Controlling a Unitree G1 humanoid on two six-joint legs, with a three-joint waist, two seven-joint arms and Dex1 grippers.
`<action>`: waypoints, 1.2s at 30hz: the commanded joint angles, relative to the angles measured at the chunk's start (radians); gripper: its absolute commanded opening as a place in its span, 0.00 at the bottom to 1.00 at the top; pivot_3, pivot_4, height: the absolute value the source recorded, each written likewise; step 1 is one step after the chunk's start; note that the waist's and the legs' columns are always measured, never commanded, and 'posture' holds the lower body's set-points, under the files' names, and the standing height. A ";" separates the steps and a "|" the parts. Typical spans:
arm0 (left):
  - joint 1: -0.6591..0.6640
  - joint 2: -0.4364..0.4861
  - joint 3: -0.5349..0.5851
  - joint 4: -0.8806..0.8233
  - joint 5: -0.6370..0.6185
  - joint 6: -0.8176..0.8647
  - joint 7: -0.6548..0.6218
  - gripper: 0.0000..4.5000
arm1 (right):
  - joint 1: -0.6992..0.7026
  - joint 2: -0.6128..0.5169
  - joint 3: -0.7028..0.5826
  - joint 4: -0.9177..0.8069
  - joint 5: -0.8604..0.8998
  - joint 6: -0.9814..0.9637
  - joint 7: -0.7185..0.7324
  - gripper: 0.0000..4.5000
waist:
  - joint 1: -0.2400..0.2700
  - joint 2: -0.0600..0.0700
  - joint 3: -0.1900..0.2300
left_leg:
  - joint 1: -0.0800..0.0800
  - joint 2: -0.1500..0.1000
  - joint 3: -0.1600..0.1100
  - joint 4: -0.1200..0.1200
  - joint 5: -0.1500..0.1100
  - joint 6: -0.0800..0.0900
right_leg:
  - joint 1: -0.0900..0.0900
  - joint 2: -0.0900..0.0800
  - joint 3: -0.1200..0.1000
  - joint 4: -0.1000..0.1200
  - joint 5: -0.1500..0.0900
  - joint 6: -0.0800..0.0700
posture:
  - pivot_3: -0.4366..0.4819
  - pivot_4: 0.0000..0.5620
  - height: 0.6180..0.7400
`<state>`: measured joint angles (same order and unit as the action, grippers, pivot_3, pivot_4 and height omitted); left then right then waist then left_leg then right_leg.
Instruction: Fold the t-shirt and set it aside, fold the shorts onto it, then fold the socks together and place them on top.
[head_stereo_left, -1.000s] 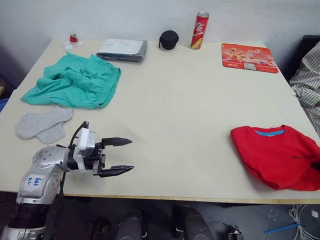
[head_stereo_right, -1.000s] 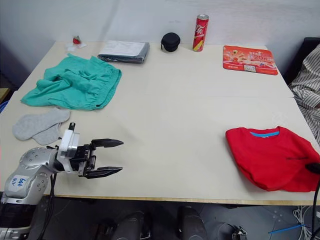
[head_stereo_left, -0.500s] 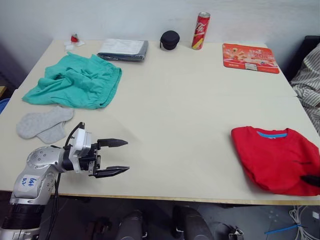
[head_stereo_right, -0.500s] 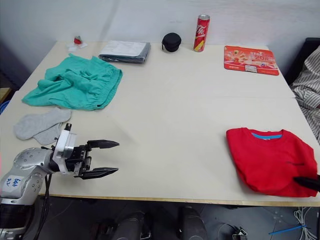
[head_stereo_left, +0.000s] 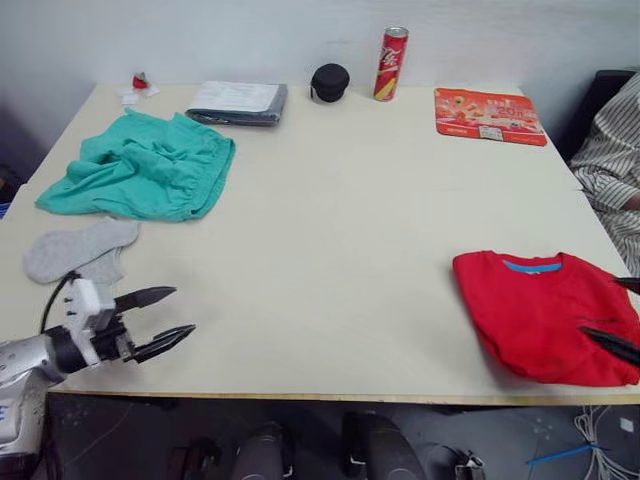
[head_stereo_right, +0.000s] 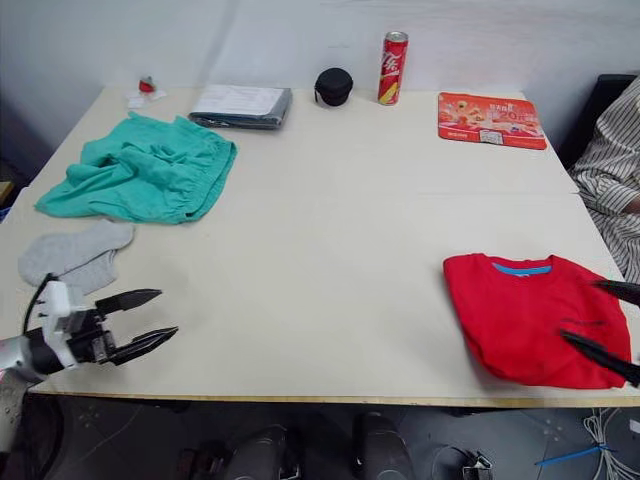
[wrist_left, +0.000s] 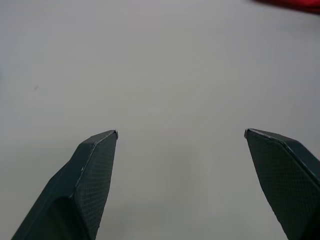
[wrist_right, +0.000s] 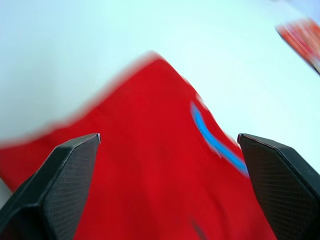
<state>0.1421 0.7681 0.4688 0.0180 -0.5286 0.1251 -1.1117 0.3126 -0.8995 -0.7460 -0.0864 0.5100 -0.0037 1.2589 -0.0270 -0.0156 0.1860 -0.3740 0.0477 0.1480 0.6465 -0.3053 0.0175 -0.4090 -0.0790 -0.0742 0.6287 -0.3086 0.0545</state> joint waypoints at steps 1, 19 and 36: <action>0.112 -0.013 0.160 -0.003 0.002 -0.007 0.086 0.97 | -0.006 0.108 0.135 -0.155 -0.035 -0.150 -0.022 1.00 | 0.000 -0.001 0.000 | 0.000 0.000 0.000 0.000 -0.002 -0.003 | 0.000 0.000 0.000 0.000 0.000 -0.001 | 0.48 0.27 1.00; 0.069 -0.036 0.311 -0.036 -0.071 0.228 0.432 0.97 | 0.076 0.309 0.395 -0.359 0.030 -0.184 -0.197 1.00 | 0.005 -0.007 -0.004 | 0.003 0.000 -0.001 0.001 -0.005 -0.001 | 0.002 -0.003 -0.001 0.001 0.000 -0.008 | 0.48 0.27 1.00; -1.071 0.005 -0.512 0.997 0.591 -0.196 0.473 0.97 | -0.048 0.385 0.542 -0.490 -0.049 -0.111 -0.437 1.00 | 0.002 -0.011 -0.003 | 0.000 -0.001 0.005 0.003 0.005 -0.003 | -0.003 0.001 -0.002 0.008 -0.001 -0.007 | 0.48 0.27 1.00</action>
<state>-0.8834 0.7702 -0.0252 0.9074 0.0087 -0.0158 -0.6737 0.2617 -0.5282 -0.2007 -0.5743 0.4706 -0.0874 0.8381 -0.0253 -0.0270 0.1828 -0.3743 0.0469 0.1534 0.6497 -0.3008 0.0147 -0.4125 -0.0772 -0.0759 0.6372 -0.3095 0.0482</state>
